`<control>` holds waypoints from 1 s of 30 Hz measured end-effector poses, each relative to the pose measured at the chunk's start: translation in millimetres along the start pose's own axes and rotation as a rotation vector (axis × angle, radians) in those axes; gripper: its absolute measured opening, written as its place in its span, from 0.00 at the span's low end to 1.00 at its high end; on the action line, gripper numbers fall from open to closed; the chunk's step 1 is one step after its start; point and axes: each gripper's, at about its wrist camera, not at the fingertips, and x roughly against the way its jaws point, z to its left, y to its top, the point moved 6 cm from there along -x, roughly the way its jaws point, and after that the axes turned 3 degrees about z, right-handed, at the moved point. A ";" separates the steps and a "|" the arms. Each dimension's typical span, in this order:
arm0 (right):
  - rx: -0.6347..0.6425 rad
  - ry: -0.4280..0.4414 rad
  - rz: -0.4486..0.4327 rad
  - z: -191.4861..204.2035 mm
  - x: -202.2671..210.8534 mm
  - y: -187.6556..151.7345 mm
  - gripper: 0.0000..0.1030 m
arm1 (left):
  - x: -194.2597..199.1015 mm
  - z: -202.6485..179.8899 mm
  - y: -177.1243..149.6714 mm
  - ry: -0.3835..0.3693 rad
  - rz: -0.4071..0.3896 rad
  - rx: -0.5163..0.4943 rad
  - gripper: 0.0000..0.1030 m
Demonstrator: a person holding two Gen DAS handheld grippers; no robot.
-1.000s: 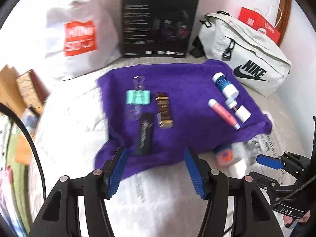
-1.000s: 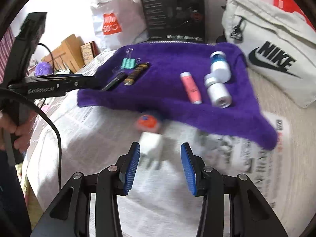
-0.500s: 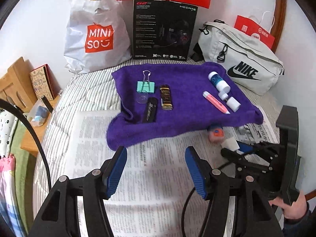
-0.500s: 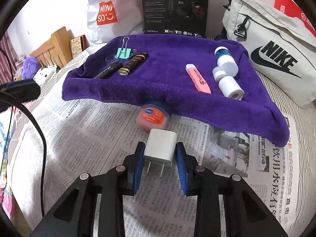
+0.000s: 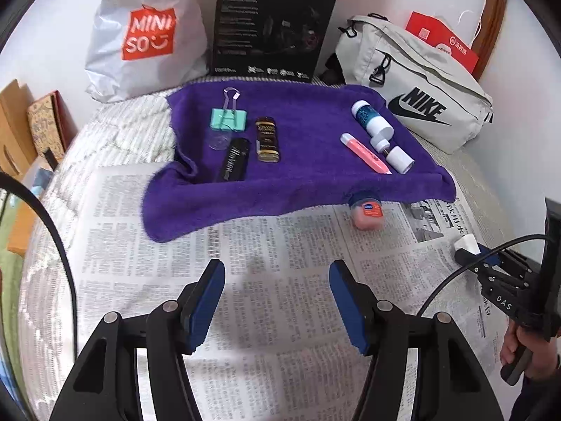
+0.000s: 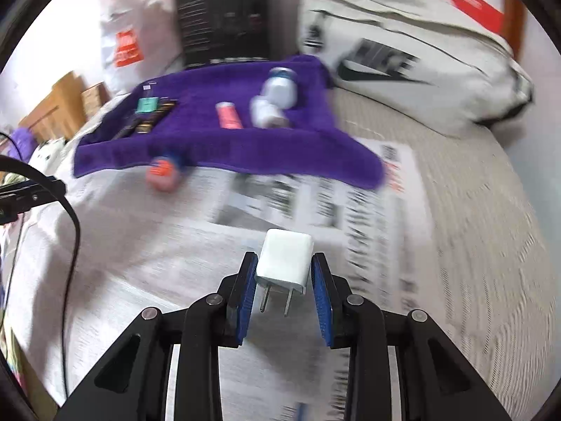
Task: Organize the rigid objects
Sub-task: 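Grasp the white charger plug with the right tool while the left tool reaches toward the Vaseline jar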
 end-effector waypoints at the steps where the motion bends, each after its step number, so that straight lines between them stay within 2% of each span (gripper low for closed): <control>1: -0.017 0.005 -0.004 -5.6 -1.5 -3.1 0.30 | -3.5 -2.7 0.2 -0.005 0.007 -0.004 0.58; 3: -0.035 0.020 -0.034 -8.5 -1.5 -4.5 0.30 | -9.9 -9.1 1.3 -0.005 0.015 -0.020 0.58; 6: -0.024 -0.007 -0.066 -7.5 -3.1 -6.2 0.29 | -18.4 -21.6 4.9 -0.008 0.023 -0.049 0.58; 17: 0.001 -0.039 -0.062 -5.6 -5.4 -7.0 0.29 | -51.1 -70.9 24.8 0.004 0.051 -0.155 0.58; 30: -0.009 -0.023 -0.062 -7.6 -6.3 -7.6 0.30 | -81.5 -93.9 39.2 0.013 0.080 -0.145 0.58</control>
